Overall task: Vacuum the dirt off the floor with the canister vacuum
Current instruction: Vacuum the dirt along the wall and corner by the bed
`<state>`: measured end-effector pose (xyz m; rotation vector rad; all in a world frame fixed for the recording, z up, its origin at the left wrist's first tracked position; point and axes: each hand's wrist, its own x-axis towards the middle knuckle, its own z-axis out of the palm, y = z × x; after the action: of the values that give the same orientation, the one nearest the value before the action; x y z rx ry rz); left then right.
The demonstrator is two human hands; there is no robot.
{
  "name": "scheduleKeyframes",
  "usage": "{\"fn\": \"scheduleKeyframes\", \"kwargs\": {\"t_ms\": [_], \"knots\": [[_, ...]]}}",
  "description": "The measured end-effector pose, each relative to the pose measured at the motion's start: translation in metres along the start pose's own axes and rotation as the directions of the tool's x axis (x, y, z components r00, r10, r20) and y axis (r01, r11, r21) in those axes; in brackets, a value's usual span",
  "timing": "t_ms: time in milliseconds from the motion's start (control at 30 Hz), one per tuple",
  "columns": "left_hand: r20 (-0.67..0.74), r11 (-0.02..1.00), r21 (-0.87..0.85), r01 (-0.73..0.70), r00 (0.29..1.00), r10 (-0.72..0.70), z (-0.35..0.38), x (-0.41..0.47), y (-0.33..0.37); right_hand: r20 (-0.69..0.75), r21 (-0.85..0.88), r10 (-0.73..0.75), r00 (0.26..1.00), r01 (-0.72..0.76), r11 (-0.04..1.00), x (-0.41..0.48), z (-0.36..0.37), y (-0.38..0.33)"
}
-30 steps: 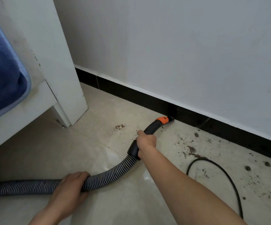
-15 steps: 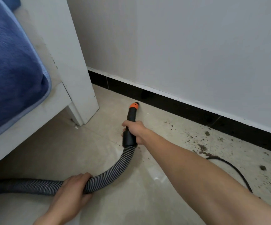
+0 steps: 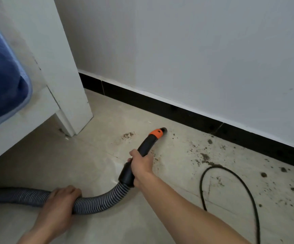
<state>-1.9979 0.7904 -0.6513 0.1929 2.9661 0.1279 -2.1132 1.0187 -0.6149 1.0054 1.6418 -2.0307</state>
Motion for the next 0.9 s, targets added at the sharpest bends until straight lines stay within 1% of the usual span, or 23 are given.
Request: {"fn": "scheduleKeyframes", "kwargs": {"t_ms": [100,167,300,400,500,600,700,767,833,900], "knots": [[0.010,1.000,0.014,-0.008,1.000,0.008,0.001,0.003,0.007,-0.067,0.093,-0.026,0.997,0.032,0.995,0.000,-0.014,0.002],[0.010,1.000,0.003,-0.010,1.000,0.010,0.003,0.005,0.010,-0.086,0.132,-0.036,0.996,0.047,0.990,0.003,-0.021,0.001],[-0.025,0.998,-0.062,-0.012,1.000,0.010,0.008,0.003,0.011,-0.038,0.121,-0.034,0.999,0.039,0.992,0.003,-0.021,-0.012],[-0.047,0.988,-0.151,0.034,0.998,-0.042,0.009,0.000,0.018,-0.043,0.117,-0.060,0.997,0.065,0.991,0.012,-0.026,-0.029],[-0.056,0.986,-0.168,0.011,0.998,-0.021,0.010,-0.004,0.019,-0.031,0.093,-0.050,0.998,0.053,0.994,0.011,-0.025,-0.031],[-0.052,0.994,-0.099,-0.045,0.998,0.041,0.007,-0.010,0.013,-0.006,0.130,-0.011,1.000,0.012,0.991,-0.008,-0.025,-0.019],[-0.023,0.996,0.036,-0.077,0.997,0.078,0.005,-0.015,-0.002,-0.072,0.226,0.052,0.996,-0.034,0.974,-0.032,-0.030,0.010],[-0.026,0.992,0.101,-0.072,0.997,0.075,0.009,-0.021,-0.022,-0.088,0.234,0.141,0.986,-0.118,0.965,-0.053,-0.029,0.038],[-0.006,0.986,0.159,-0.050,0.999,0.051,0.013,-0.029,-0.042,-0.062,0.211,0.243,0.968,-0.226,0.951,-0.074,-0.023,0.065],[-0.001,0.965,0.260,-0.036,0.999,0.037,0.015,-0.040,-0.057,-0.034,0.202,0.306,0.952,-0.293,0.935,-0.090,-0.015,0.085]]}}
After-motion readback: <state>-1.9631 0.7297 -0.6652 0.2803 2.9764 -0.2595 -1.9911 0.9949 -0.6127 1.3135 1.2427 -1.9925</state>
